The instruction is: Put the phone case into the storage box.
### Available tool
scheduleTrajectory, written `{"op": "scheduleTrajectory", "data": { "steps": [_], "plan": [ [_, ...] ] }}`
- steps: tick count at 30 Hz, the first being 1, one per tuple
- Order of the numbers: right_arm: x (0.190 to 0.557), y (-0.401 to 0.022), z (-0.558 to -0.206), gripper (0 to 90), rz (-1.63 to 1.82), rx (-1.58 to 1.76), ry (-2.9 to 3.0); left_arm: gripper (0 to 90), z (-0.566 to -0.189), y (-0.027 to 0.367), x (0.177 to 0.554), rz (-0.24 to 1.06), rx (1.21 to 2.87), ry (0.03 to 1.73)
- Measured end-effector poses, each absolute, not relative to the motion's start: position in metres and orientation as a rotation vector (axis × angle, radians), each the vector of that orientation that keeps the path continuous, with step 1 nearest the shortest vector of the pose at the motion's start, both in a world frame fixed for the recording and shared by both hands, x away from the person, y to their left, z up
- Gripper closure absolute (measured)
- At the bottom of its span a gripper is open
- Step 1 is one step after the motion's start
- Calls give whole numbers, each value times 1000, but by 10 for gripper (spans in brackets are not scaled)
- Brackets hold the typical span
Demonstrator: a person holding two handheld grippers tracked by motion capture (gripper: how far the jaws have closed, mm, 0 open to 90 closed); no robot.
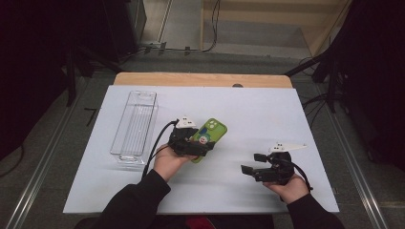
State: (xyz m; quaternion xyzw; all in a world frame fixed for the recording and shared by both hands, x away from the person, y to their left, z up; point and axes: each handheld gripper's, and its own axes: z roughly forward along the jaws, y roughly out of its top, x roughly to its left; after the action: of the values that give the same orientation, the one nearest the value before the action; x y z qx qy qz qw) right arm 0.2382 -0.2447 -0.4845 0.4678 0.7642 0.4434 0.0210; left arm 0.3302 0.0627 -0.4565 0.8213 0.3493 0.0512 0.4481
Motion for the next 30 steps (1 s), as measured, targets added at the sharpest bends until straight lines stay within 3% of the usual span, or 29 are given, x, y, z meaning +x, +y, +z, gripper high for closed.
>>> {"op": "scheduleTrajectory", "data": {
  "steps": [30],
  "plan": [
    [259,-212,-442,197,1453,1531,2272,166,-477,71,313,238,1786,1008]
  ]
}}
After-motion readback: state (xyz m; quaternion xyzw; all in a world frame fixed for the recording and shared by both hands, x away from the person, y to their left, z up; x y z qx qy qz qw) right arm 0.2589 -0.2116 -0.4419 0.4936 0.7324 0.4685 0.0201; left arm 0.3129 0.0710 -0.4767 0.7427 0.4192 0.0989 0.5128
